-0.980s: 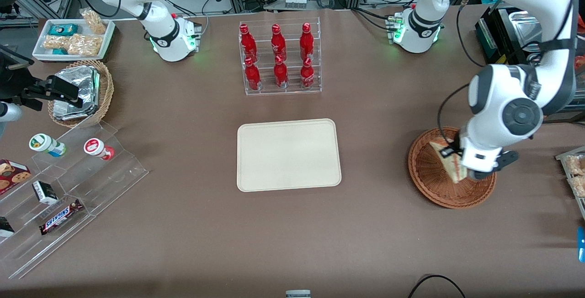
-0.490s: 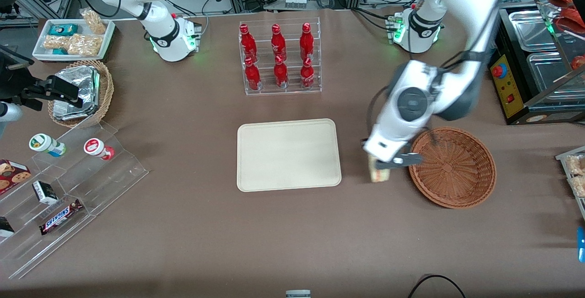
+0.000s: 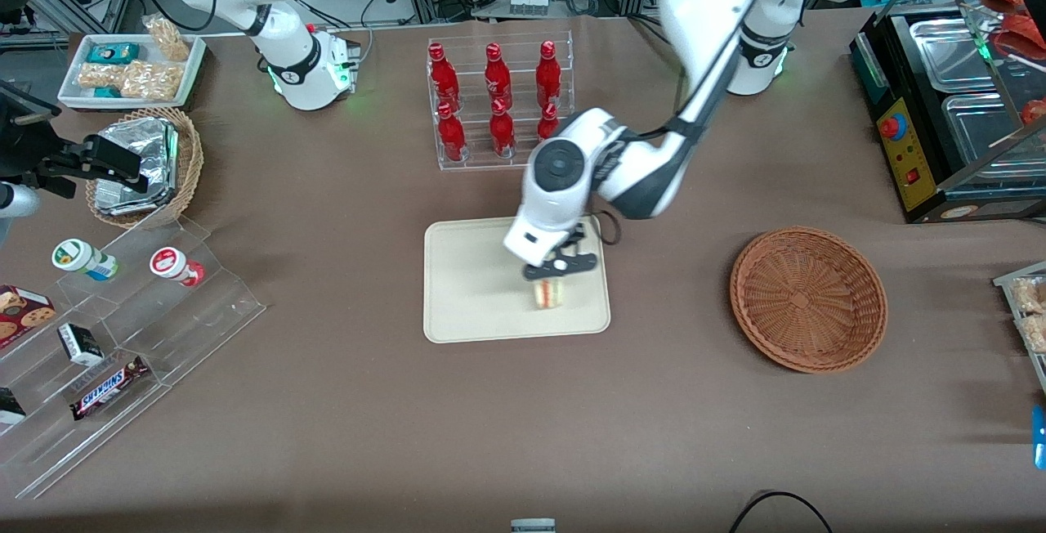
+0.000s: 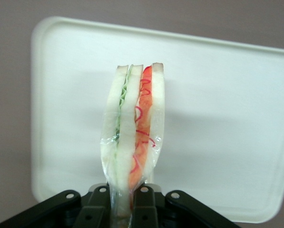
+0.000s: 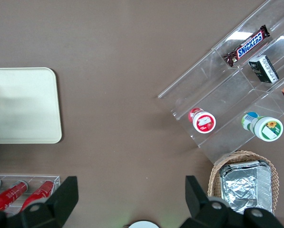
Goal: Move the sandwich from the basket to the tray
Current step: 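Lower the sandwich onto the tray and open the left gripper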
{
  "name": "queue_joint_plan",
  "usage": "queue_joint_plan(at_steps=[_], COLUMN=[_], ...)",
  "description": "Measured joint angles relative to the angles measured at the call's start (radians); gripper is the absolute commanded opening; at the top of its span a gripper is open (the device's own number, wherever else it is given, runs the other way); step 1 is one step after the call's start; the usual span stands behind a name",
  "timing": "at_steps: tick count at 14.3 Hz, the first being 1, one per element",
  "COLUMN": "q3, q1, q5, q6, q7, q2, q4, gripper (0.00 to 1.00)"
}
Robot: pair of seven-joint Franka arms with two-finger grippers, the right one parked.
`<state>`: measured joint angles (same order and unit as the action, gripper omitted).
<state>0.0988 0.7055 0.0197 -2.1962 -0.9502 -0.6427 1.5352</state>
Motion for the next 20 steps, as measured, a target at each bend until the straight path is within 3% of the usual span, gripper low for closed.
queue_joint_plan(at_steps=[4, 5, 6, 7, 12, 16, 20], q3=[-0.001, -0.002, -0.002, -0.002, -0.001, -0.027, -0.039], q1=[0.041, 0.040, 0.041, 0.043, 0.052, 0.042, -0.046], q5=[0.000, 0.000, 0.000, 0.000, 0.000, -0.003, -0.004], q6=[-0.012, -0.012, -0.012, -0.012, 0.018, 0.261, 0.467], q7=[-0.027, -0.027, -0.027, -0.027, -0.027, 0.006, 0.034], q2=[-0.112, -0.133, -0.150, -0.163, -0.154, -0.022, 0.101], q4=[-0.107, -0.128, -0.142, -0.150, -0.183, -0.206, -0.182], gripper=[0.05, 0.13, 0.47, 0.99, 1.00, 1.00, 1.00])
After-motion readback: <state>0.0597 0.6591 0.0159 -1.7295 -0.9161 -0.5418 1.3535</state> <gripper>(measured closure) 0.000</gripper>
